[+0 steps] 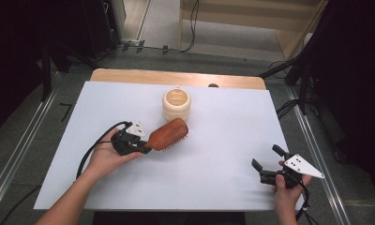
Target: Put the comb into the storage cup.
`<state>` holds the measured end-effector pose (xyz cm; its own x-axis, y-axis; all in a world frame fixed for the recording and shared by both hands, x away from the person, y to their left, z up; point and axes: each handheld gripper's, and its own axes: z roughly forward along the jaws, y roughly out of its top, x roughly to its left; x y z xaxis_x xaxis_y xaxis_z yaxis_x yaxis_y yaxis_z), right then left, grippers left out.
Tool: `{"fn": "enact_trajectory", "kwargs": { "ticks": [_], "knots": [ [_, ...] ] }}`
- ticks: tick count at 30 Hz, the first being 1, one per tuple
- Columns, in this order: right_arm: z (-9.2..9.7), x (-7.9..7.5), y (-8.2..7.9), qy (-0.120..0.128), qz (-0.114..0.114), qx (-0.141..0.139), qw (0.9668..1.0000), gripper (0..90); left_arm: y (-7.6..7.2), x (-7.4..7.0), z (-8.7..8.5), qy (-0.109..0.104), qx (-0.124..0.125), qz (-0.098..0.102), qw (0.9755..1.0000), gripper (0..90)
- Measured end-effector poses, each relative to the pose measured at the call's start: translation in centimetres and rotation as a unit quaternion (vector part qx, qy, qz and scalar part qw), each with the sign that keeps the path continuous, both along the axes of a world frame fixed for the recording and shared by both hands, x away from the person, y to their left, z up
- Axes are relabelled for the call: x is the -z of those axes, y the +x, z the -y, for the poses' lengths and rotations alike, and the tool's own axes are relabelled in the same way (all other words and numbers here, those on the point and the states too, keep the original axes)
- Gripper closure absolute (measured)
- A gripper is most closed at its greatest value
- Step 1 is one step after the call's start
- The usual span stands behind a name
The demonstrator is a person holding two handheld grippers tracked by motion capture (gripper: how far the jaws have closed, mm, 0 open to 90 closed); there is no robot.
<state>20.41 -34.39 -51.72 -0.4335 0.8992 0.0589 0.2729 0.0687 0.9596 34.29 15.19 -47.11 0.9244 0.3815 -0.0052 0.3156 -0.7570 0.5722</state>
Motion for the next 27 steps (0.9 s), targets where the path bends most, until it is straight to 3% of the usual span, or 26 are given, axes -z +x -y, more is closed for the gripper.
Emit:
{"fn": "enact_trajectory", "kwargs": {
  "ticks": [7, 13, 17, 19, 27],
  "knots": [
    [0.0, 0.0, 0.0, 0.0, 0.0, 0.001, 1.0, 0.0, -0.6, -0.4, 0.1, -0.049, -0.014, 0.013, 0.9986, 72.9],
    [0.0, 0.0, 0.0, 0.0, 0.0, 0.0, 1.0, 0.0, -1.0, -0.7, 0.2, -0.075, -0.017, 0.022, 0.9968, 72.9],
    [0.0, 0.0, 0.0, -0.002, 0.0, -0.001, 1.0, 0.0, -1.3, -1.0, 0.1, -0.105, -0.028, 0.029, 0.9937, 72.9],
    [-0.1, -0.1, -0.1, -0.007, 0.001, -0.001, 1.0, 0.0, -1.5, -1.1, 0.1, -0.129, -0.036, 0.031, 0.9905, 72.9],
    [-0.3, -0.4, 0.0, -0.01, -0.003, -0.005, 0.9999, 0.0, -1.8, -1.3, 0.2, -0.155, -0.045, 0.043, 0.986, 72.9]
  ]
}}
